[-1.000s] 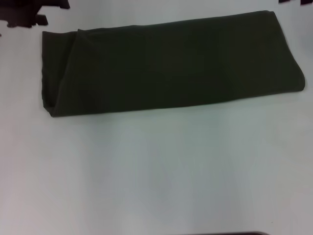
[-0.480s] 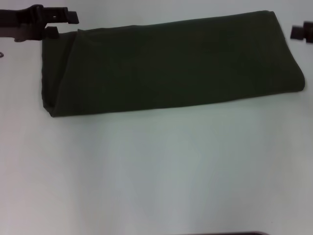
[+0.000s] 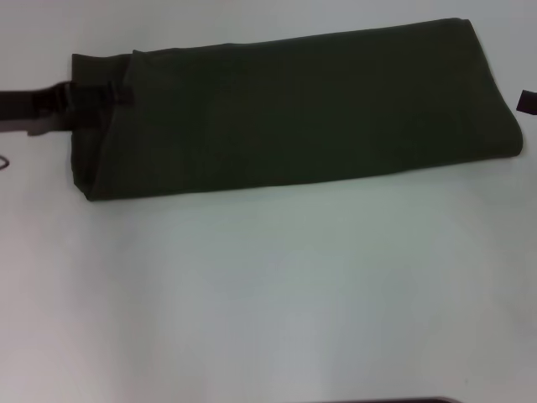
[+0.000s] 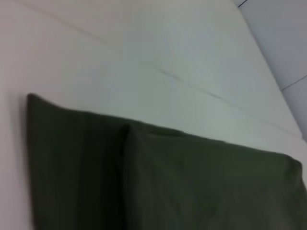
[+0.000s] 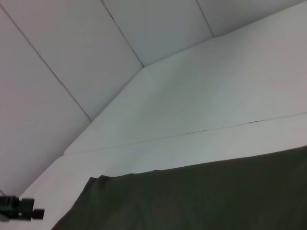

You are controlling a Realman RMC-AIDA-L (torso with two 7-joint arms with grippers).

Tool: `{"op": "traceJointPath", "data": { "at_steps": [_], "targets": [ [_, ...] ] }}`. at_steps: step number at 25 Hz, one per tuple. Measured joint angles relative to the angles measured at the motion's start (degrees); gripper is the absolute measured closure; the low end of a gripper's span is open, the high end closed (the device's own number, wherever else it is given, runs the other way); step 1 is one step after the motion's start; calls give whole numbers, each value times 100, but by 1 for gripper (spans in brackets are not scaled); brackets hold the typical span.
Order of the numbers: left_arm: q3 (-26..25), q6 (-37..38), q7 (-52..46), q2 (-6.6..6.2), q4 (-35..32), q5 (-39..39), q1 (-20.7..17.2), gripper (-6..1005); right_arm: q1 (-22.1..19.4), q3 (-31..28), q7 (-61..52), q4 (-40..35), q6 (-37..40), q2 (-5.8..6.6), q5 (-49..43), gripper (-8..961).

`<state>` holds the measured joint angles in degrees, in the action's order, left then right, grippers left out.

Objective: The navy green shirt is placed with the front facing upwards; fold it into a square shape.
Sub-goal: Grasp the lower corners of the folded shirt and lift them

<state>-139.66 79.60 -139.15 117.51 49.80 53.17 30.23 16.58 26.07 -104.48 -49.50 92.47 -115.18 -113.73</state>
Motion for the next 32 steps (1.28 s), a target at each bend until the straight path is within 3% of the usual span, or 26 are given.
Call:
{"op": "traceJointPath", "data": {
  "at_steps": [9, 18, 26, 32],
  "targets": [
    [-59, -5, -11, 26, 10, 1, -300, 184, 93, 58, 73, 182, -125, 31, -142, 98],
    [-74, -25, -21, 41, -42, 2, -373, 185, 119, 54, -369, 186, -73, 96, -192, 97],
    [-19, -96, -170, 46, -181, -36, -334, 188, 127, 4, -683, 197, -61, 234, -443, 98],
    [-9, -202, -265, 44, -198, -487, -311, 193, 81, -5, -722, 198, -52, 257, -449, 98]
  ]
}}
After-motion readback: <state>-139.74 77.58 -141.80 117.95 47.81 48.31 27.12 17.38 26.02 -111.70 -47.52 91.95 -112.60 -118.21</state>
